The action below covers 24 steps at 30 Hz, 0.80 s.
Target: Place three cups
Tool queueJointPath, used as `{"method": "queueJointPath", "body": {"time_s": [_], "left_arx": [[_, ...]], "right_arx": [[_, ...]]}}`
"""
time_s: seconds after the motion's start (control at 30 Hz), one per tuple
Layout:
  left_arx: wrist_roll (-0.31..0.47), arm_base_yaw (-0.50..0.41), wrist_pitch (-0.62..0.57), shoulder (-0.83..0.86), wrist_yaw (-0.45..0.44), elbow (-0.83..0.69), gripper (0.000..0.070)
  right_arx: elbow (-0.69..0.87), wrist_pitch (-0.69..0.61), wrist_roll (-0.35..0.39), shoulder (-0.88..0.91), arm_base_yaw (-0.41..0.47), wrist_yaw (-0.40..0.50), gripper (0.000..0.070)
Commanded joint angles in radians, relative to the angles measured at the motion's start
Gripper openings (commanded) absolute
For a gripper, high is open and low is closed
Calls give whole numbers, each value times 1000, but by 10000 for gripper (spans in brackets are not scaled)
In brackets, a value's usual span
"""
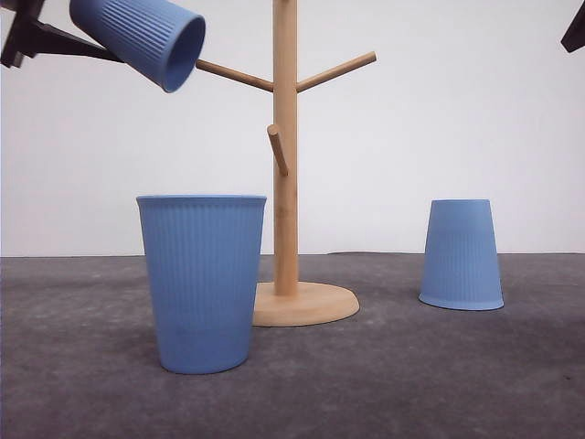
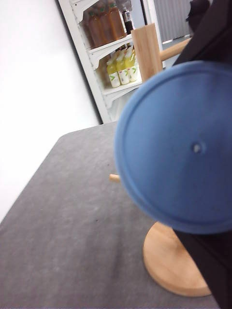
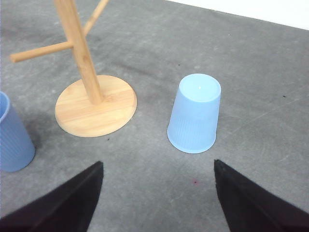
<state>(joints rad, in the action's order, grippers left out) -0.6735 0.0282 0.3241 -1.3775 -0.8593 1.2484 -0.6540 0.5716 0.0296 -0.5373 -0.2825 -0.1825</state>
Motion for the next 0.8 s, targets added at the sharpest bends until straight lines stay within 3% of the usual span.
{"method": "queueJointPath", "body": {"time_s": [0.0, 0.4, 0.77], "left_arx": [[-5, 11, -12, -30, 1, 19, 424], [-88, 105, -143, -119, 8, 19, 425], [-92, 141, -145, -178, 28, 19, 434]], "right_arx": [[-16, -8, 3, -3, -5, -1, 466], [-16, -8, 3, -3, -5, -1, 466], [-16, -8, 3, -3, -5, -1, 466]]}}
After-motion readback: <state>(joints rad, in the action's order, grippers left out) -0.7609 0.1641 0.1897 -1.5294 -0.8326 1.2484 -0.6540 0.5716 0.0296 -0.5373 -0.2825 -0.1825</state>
